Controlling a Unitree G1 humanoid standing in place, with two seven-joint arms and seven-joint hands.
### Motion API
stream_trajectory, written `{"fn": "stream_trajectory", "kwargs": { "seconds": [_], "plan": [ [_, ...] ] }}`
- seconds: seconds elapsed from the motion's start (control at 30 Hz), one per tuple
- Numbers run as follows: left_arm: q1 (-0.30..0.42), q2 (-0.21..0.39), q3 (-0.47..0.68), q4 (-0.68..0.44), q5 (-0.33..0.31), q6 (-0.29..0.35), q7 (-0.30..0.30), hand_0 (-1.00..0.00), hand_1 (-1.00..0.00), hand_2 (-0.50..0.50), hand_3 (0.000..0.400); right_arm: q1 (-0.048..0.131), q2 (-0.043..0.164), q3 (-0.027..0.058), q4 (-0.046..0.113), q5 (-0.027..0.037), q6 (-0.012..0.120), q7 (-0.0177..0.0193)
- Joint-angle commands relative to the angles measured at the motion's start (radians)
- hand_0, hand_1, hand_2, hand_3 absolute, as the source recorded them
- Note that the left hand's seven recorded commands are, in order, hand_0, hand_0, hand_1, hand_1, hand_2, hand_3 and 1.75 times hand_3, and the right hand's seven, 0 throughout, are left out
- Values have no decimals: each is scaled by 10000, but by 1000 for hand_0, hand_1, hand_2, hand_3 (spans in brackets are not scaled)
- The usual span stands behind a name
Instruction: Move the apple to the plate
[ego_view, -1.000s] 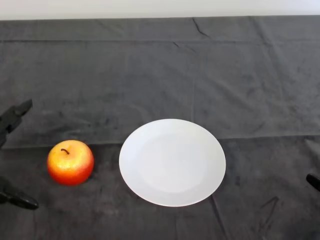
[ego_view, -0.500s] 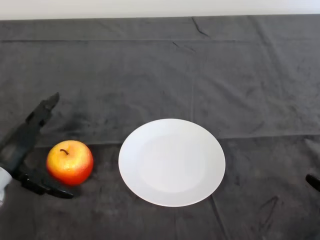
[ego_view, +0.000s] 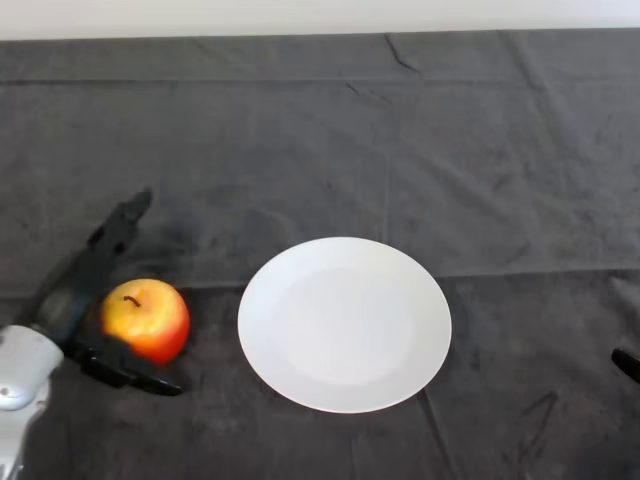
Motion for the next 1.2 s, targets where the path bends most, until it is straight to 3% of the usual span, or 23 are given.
{"fn": "stream_trajectory", "kwargs": {
  "seconds": [0.03, 0.1, 0.13, 0.17, 0.2, 0.23, 0.27, 0.33, 0.73, 1.2],
  "plan": [
    [-622, -161, -259, 512, 322, -192, 139, 0, 0, 0, 0, 60, 340, -134, 426, 231, 436, 86],
    [-710, -241, -312, 663, 347, -206, 168, 0, 0, 0, 0, 60, 341, -135, 425, 230, 438, 87],
    [-752, -273, -329, 729, 351, -201, 174, 0, -251, 125, 100, 60, 341, -136, 425, 229, 438, 87],
    [-786, -298, -340, 783, 351, -193, 178, 0, -706, 353, 282, 60, 341, -136, 425, 229, 438, 88],
    [-814, -315, -344, 830, 346, -181, 178, 0, -1000, 500, 400, 60, 342, -137, 425, 229, 439, 88],
    [-835, -321, -341, 863, 339, -167, 174, -102, -1000, 449, 400, 60, 342, -137, 425, 229, 439, 88],
    [-855, -323, -333, 903, 328, -155, 169, -561, -1000, 220, 400, 60, 342, -137, 425, 229, 439, 88],
    [-884, -308, -305, 984, 307, -136, 160, -1000, -1000, 0, 400, 60, 342, -137, 425, 229, 439, 88],
    [-1073, -198, -157, 710, 419, 543, 263, -1000, -1000, 0, 400, 60, 341, -136, 425, 229, 440, 87],
    [-1060, -444, -11, -1904, 807, 1887, 868, -1000, -1000, 0, 400, 63, 358, -162, 418, 206, 455, 102]
  ]
}}
